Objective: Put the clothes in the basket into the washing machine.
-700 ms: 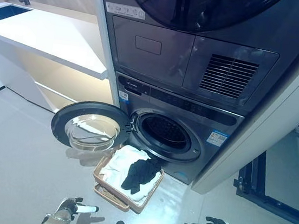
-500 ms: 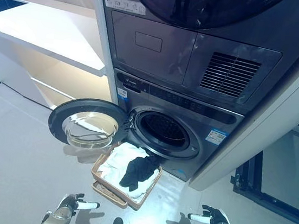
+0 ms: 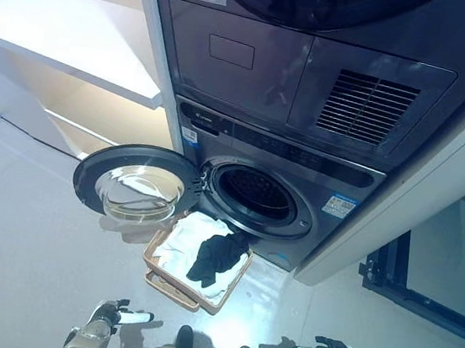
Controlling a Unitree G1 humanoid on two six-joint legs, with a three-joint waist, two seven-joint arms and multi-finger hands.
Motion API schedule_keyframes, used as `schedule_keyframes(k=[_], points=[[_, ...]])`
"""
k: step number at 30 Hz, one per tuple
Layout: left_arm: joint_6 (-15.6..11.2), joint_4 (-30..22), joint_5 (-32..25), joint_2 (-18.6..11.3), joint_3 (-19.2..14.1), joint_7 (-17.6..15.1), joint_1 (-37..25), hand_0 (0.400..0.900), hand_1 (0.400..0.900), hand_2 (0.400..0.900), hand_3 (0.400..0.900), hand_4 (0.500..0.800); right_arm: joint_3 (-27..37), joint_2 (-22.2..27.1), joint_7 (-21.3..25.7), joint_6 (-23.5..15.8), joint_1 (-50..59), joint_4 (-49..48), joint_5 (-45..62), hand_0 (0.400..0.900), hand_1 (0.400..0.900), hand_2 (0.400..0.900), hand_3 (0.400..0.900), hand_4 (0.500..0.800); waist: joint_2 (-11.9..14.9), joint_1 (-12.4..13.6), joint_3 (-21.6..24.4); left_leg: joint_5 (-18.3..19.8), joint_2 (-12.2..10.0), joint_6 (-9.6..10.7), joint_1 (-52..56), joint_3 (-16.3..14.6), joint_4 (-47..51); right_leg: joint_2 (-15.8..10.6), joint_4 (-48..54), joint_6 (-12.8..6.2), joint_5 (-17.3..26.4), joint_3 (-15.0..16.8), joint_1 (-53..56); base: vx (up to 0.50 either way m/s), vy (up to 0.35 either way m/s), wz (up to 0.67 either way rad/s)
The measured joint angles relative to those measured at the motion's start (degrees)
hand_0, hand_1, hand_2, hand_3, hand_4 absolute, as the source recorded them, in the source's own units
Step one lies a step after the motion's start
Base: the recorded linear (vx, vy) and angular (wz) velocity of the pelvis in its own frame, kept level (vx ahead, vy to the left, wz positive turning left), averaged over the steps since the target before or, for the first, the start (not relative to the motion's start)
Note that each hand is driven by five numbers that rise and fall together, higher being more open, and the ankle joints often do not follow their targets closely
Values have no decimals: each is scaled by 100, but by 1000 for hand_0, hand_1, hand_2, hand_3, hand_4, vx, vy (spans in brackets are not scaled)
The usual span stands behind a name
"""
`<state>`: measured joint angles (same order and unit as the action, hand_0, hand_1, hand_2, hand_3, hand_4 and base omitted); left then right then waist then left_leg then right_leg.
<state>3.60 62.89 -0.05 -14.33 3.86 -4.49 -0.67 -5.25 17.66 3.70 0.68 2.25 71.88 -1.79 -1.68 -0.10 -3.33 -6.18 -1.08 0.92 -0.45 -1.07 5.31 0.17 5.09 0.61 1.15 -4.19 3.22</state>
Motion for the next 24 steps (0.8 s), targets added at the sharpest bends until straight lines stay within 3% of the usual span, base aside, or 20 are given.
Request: schedule_keyframes(k=[12, 17, 19, 21, 22, 23, 24], points=[[-1, -26, 3, 0, -6, 0, -11, 900, 900, 900, 900, 800, -53, 18, 6, -11, 42, -40, -2, 900, 900, 900, 900, 800, 5, 7, 2, 7, -4, 12, -15, 22, 0, 0, 0, 1, -1, -30, -2, 8, 13, 2], [2, -30, 4, -4, -31, -13, -26, 900, 900, 900, 900, 800, -931, 347, 16, 60, 373, -426, -196, 900, 900, 900, 900, 800, 33, 59, -14, -4, 7, 11, -96, -31, -1, -13, -4, -13, 11, 16, -119, 33, 91, -22], [10, -27, 4, -16, -47, -12, -53, 900, 900, 900, 900, 800, -1391, 538, -17, 59, 690, -564, -390, 900, 900, 900, 900, 800, 57, 162, -61, 27, 68, -22, -75, -15, -2, -23, -184, -101, 17, 62, -219, 118, 192, -26], [10, 39, 3, -2, -33, -38, -170, 900, 900, 900, 900, 800, -1919, 694, -34, 206, 1277, -681, -458, 900, 900, 900, 900, 800, -78, 232, -351, 66, -64, -60, 79, -7, -1, 84, -903, -200, -46, 214, -430, 112, 223, 38], [97, 47, -2, 32, -37, -37, -338, 900, 900, 900, 900, 800, -2162, 933, -125, 538, 1364, -1586, -564, 900, 900, 900, 900, 800, -207, 250, -597, 60, -204, -71, 168, 20, 1, 235, -1512, -267, 3, 422, -681, 99, 129, 103], [120, -130, -9, 14, -47, -71, -369, 900, 900, 900, 900, 800, -2237, 1108, -135, 249, 1481, -2108, -663, 900, 900, 900, 900, 800, -331, 142, -826, 35, -273, -105, 185, 208, -7, 338, -2086, -284, 41, 627, -936, 107, 11, 105], [83, 4, -43, -30, -25, -94, -409, 900, 900, 900, 900, 800, -2271, 1015, -95, 75, 1824, -2039, -660, 900, 900, 900, 900, 800, -453, -47, -912, -34, -322, -138, 78, 544, -33, 375, -2063, -192, -104, 814, -1137, 72, -21, 74]])
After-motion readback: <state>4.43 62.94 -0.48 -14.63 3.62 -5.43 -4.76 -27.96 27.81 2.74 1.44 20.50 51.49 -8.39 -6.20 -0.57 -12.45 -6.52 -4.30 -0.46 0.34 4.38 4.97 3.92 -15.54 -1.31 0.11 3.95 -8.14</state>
